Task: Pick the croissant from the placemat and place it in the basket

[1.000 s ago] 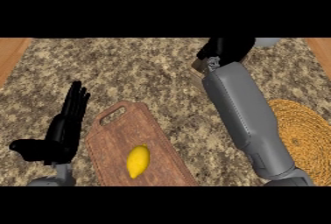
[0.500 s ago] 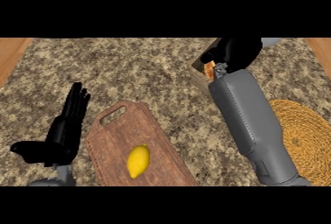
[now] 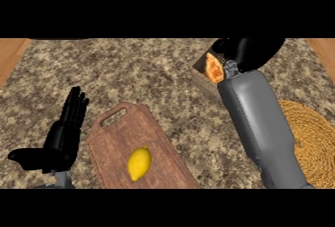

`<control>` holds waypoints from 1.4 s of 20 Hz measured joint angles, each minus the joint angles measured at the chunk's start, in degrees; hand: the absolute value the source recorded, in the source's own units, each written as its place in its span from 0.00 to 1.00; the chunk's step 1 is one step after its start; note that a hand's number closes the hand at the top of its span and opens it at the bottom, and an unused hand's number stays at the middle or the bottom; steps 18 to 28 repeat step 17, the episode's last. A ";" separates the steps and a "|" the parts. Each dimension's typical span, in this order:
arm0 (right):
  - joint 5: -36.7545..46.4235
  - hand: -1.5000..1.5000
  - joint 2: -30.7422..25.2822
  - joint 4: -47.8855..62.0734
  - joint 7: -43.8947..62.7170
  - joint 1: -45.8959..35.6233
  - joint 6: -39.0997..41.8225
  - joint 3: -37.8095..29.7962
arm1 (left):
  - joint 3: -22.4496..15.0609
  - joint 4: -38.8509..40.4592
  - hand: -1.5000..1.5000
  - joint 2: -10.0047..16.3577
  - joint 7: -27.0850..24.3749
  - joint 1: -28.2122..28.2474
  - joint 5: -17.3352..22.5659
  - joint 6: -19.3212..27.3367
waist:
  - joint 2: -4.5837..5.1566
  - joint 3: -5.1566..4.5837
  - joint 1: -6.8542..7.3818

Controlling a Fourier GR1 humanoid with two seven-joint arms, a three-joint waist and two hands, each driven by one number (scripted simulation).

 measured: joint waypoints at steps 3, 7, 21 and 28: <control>3.34 0.00 0.20 -4.59 1.50 1.03 2.07 0.25 | -0.04 -0.07 0.50 -0.10 0.06 0.26 0.09 -0.14 | -0.12 -0.01 -0.23; 6.97 0.00 0.34 -12.67 2.68 3.46 4.11 -0.27 | 0.67 -0.38 0.50 0.31 0.99 -0.45 0.29 -0.03 | -0.27 0.01 -0.63; 6.42 0.00 0.61 -40.93 2.26 13.50 11.27 3.88 | 1.27 0.58 0.50 0.16 0.05 -0.30 0.82 -0.60 | -0.31 0.02 -0.84; 6.42 0.00 0.61 -40.93 2.26 13.50 11.27 3.88 | 1.27 0.58 0.50 0.16 0.05 -0.30 0.82 -0.60 | -0.31 0.02 -0.84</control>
